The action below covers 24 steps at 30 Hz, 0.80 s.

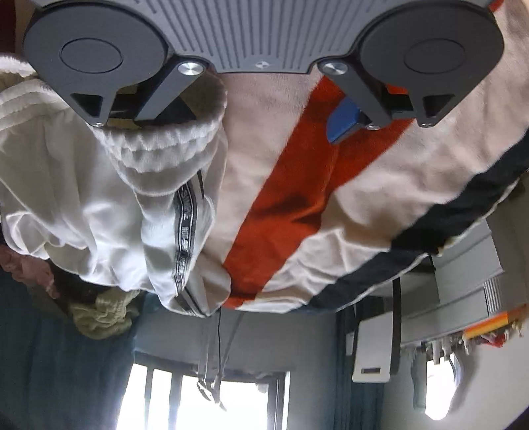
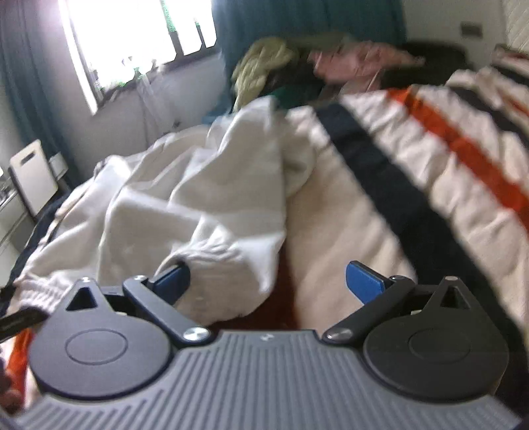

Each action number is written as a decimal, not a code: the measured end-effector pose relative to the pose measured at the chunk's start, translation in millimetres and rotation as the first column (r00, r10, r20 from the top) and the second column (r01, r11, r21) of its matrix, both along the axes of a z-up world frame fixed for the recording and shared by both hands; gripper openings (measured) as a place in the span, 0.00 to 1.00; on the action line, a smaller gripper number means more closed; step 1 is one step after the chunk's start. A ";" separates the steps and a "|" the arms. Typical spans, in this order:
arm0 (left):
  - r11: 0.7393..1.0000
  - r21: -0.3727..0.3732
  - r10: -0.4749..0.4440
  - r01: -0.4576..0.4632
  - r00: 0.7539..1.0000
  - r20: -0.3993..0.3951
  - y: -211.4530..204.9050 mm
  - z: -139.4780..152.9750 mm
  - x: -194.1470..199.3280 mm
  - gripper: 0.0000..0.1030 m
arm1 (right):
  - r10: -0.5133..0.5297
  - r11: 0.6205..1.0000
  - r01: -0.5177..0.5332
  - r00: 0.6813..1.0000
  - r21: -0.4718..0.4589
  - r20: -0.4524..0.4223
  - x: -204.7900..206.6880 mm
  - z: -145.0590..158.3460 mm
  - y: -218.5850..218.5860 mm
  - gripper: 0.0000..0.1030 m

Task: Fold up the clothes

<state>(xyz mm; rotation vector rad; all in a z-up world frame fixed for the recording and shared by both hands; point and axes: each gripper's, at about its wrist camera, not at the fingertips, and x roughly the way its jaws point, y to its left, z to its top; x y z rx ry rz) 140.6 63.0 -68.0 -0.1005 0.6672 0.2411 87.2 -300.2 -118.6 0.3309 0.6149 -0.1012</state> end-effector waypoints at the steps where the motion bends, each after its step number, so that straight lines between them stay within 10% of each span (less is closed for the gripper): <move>1: 1.000 0.011 -0.010 0.010 1.000 0.006 -2.1 0.2 -0.1 0.84 | 0.020 1.000 -0.021 1.000 -0.012 -0.008 1.5 -1.3 3.7 0.98; 11: 0.993 0.120 -0.030 0.011 0.987 0.158 -18.2 13.3 -3.5 0.86 | -0.053 0.984 0.051 0.999 -0.171 -0.005 8.4 -4.9 10.6 0.97; 19: 0.981 -0.177 0.124 -0.075 0.950 0.285 31.6 42.8 -36.3 0.88 | -0.083 0.974 0.141 0.950 -0.175 0.300 -33.3 33.8 5.9 0.97; 24: 0.969 -0.203 0.168 -0.140 0.977 0.128 48.2 35.0 -39.5 0.88 | -0.027 0.991 0.054 0.975 -0.120 0.220 -50.6 36.0 12.2 0.97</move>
